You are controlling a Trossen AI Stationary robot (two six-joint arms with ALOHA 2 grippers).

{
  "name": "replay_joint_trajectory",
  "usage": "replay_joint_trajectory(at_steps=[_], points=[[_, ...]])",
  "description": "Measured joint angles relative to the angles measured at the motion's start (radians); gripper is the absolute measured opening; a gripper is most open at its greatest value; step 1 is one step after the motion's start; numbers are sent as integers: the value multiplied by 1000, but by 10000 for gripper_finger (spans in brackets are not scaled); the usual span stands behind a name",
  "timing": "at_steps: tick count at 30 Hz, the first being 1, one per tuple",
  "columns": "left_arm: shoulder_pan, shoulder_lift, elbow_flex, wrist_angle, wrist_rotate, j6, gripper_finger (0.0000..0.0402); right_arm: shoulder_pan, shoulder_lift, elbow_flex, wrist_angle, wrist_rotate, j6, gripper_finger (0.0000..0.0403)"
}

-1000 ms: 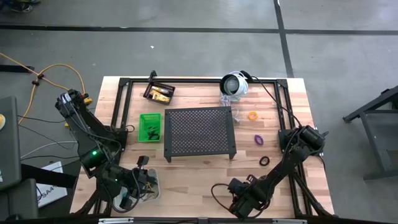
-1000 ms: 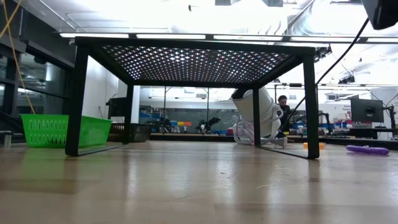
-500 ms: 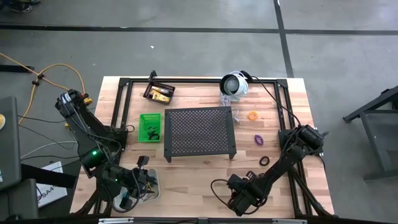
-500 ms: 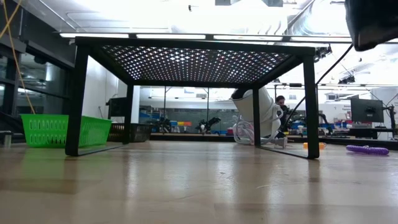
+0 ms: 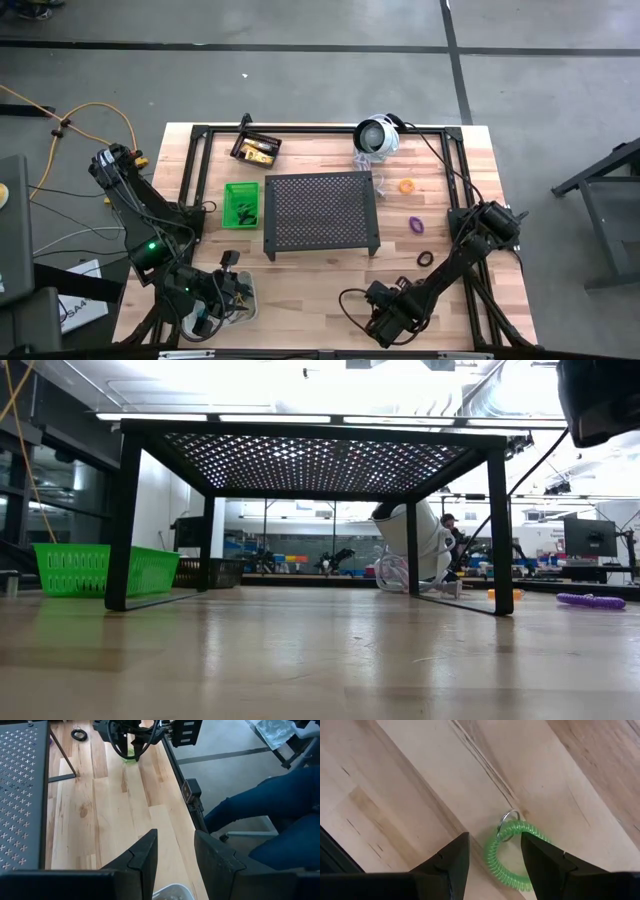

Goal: Pick & Place Office Desk Supplies
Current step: Put the green spring keychain into the green bin

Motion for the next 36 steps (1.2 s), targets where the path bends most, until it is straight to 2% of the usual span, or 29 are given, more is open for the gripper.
replay_joint_trajectory(at_steps=[16, 28, 36], points=[[0, 0, 0, 7, 2, 0, 122, -1, 39, 2, 4, -28, 26, 162], [0, 0, 0, 7, 3, 0, 122, -2, 40, 0, -9, -27, 26, 68], [0, 0, 0, 7, 3, 0, 122, -1, 40, 0, -10, -7, 26, 33]])
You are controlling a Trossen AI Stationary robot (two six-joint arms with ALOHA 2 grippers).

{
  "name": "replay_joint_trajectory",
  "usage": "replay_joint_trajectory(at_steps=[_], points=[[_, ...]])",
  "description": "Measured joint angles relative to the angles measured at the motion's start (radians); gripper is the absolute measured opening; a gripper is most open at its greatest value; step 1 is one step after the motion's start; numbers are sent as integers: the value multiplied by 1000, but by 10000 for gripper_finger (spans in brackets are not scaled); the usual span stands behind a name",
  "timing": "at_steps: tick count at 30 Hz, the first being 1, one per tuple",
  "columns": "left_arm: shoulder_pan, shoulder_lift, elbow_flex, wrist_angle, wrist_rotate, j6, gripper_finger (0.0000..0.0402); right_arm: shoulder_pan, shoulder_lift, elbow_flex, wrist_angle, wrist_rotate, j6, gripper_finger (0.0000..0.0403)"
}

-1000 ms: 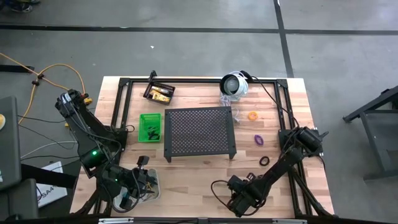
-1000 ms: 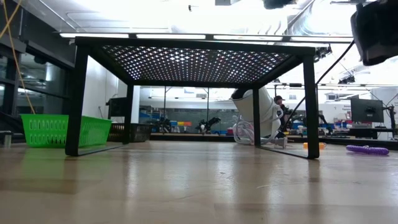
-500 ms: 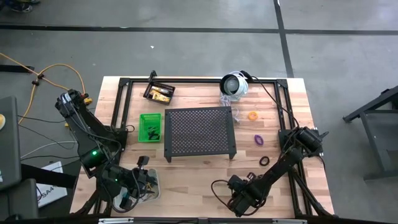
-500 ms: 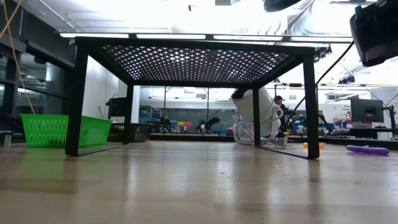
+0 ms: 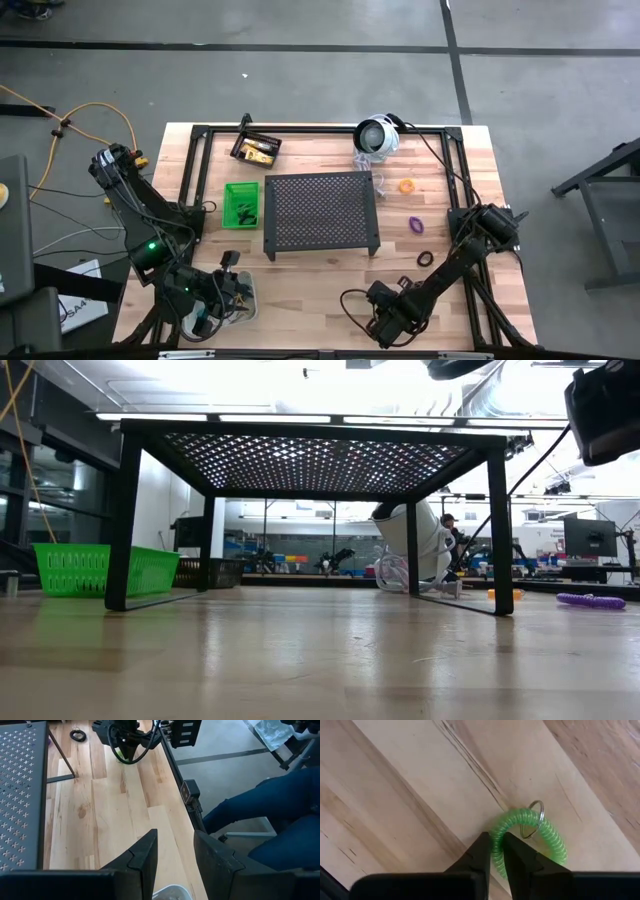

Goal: Pick & Place Office Desk Supplies
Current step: Put the green spring keychain into the green bin

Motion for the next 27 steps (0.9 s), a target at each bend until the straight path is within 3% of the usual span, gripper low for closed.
replay_joint_trajectory(at_steps=[17, 27], points=[[0, 0, 0, 0, 1, 0, 122, 1, -3, 0, -2, 3, -4, 26], [0, 0, 0, 0, 1, 0, 122, 0, -103, -2, 4, 37, -87, 25]])
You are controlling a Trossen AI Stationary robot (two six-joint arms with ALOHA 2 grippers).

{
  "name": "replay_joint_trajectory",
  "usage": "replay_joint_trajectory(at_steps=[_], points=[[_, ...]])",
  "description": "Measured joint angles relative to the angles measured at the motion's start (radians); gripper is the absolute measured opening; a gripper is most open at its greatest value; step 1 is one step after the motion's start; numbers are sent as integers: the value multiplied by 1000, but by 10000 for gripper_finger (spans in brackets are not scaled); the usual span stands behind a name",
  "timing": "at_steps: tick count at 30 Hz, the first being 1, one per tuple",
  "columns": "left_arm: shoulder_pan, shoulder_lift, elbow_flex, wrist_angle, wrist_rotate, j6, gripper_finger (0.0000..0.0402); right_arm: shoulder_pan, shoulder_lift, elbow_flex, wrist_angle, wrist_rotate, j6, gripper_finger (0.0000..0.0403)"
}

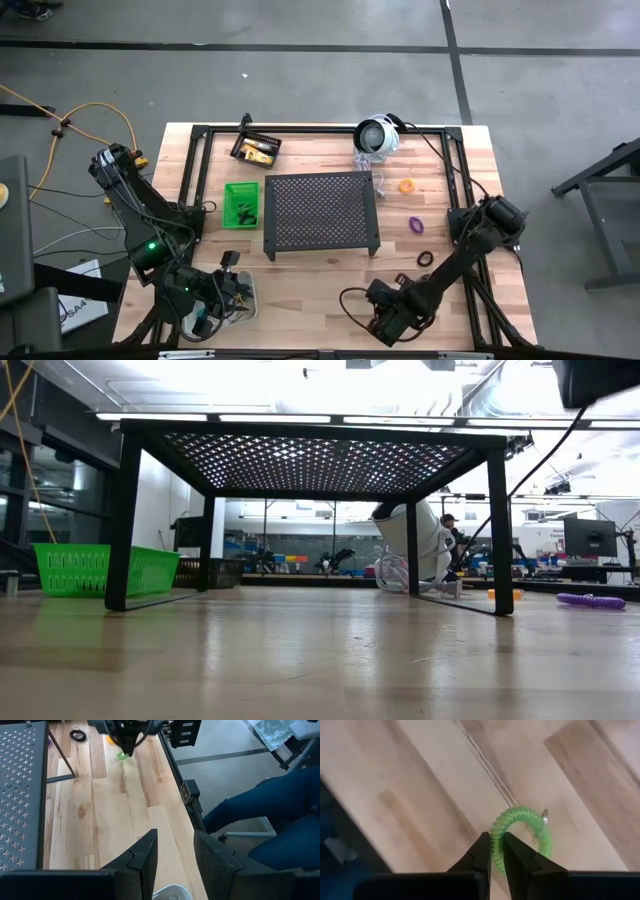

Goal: Pick & Place Office Desk Supplies
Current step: Put the green spring keychain into the green bin

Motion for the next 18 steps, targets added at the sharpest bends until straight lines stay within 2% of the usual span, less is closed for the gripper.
replay_joint_trajectory(at_steps=[9, 18], points=[[0, 0, 0, 0, 0, 0, 122, -1, -129, 1, 5, 80, -75, 25], [0, 0, 0, 0, 0, 0, 122, -4, -139, 1, 85, 99, -125, 25]])
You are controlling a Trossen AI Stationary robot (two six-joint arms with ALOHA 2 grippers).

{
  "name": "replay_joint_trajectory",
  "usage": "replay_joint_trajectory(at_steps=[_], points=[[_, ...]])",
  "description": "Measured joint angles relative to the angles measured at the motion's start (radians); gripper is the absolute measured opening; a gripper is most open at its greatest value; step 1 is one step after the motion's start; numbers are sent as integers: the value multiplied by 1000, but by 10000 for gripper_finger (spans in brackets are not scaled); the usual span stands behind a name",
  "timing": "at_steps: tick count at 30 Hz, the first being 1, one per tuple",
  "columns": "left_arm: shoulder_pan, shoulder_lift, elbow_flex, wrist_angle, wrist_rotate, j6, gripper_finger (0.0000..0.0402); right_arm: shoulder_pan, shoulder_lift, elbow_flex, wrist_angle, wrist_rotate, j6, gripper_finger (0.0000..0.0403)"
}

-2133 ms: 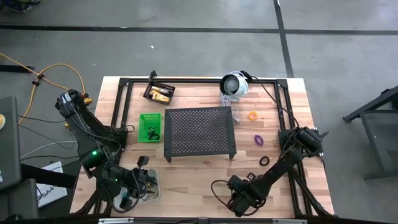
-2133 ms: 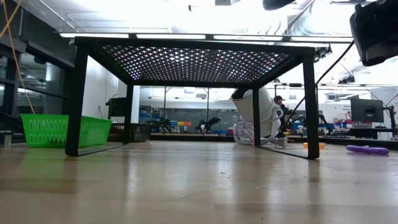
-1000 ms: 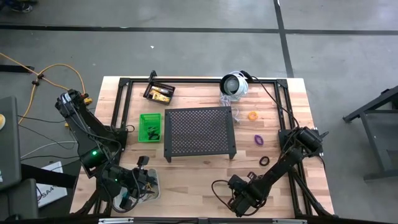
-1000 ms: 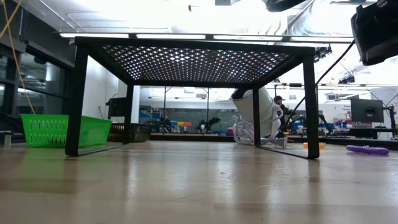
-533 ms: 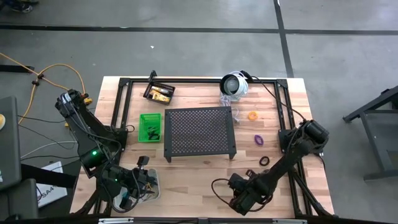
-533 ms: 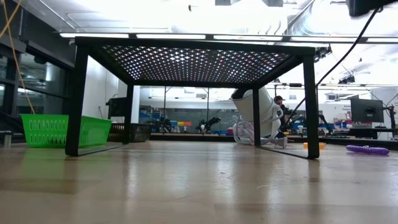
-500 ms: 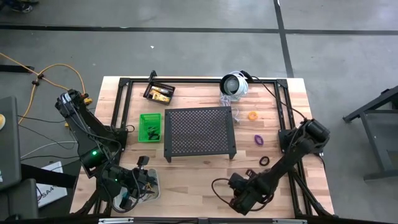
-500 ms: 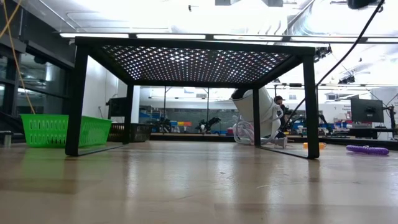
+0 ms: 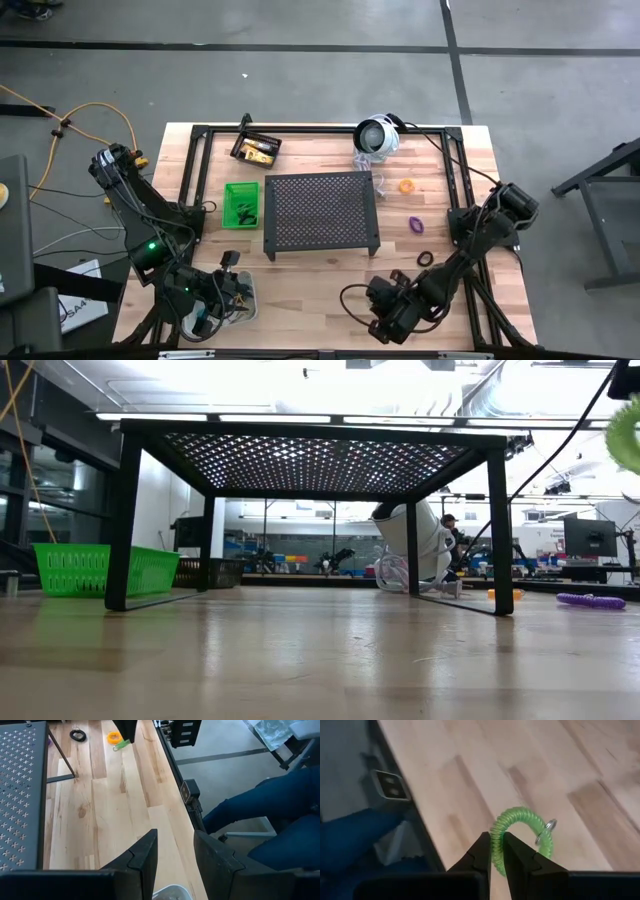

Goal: Pick & Place Office Desk Supplies
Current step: Put the green spring keychain into the green bin

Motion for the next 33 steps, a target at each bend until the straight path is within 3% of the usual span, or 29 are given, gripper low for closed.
replay_joint_trajectory(at_steps=[18, 26, 33], points=[[0, 0, 0, 0, 0, 0, 122, -196, 0, 0, 502, -14, -537, 25], [0, 0, 0, 0, 0, 0, 122, -275, -1, 1, 738, -235, -724, 25], [0, 0, 0, 0, 0, 0, 122, -337, -1, 1, 862, -391, -758, 25]])
